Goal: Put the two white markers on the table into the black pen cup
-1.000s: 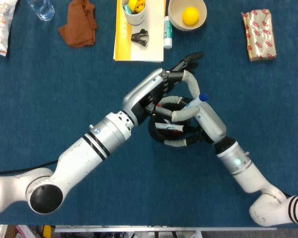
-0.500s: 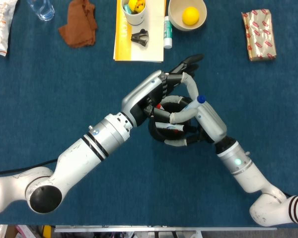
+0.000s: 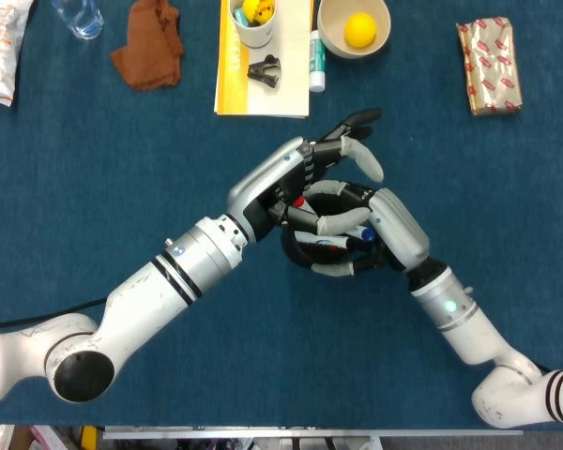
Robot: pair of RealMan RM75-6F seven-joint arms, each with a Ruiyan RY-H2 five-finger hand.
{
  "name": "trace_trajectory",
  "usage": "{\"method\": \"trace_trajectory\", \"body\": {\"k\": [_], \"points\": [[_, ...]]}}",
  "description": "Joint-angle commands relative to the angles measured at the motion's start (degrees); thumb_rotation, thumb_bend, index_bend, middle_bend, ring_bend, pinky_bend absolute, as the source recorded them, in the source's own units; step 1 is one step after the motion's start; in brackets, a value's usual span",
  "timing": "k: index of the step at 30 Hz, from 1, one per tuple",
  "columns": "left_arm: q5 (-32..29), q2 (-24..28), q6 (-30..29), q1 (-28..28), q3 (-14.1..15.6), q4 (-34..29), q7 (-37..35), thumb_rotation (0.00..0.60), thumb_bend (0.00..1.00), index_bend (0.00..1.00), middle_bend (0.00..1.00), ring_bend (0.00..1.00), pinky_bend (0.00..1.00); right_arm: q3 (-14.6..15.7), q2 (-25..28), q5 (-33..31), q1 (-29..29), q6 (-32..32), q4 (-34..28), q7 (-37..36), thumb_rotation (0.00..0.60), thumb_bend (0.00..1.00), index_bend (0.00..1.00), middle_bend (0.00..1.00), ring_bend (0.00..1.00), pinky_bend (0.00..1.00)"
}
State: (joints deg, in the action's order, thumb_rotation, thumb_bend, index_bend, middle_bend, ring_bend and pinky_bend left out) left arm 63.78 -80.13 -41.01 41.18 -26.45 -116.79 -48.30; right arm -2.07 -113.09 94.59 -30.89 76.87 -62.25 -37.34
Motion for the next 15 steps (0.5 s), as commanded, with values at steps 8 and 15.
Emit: {"method": "trace_trajectory", "body": {"k": [8,15], "points": [[1.6,2.0,-1.8,-1.2,0.8,-1.0,1.1,0.600,0.27,0.42,0.00,0.00,0.00,-0.1,1.5,-0.1,0.6,1.1,-0.6,0.0,0.600,0.00,0.45,0.53,0.43,0.42],[-0.1,5.6,-2.2,-1.8,2.3,-2.5,4.5,0.600,0.27,0.42,0.00,0.00,0.00,0.5,2.8,-0.7,1.5,0.8,-0.6,0.5,0.600,0.00,0.45,0.53,0.43,0.42]]}}
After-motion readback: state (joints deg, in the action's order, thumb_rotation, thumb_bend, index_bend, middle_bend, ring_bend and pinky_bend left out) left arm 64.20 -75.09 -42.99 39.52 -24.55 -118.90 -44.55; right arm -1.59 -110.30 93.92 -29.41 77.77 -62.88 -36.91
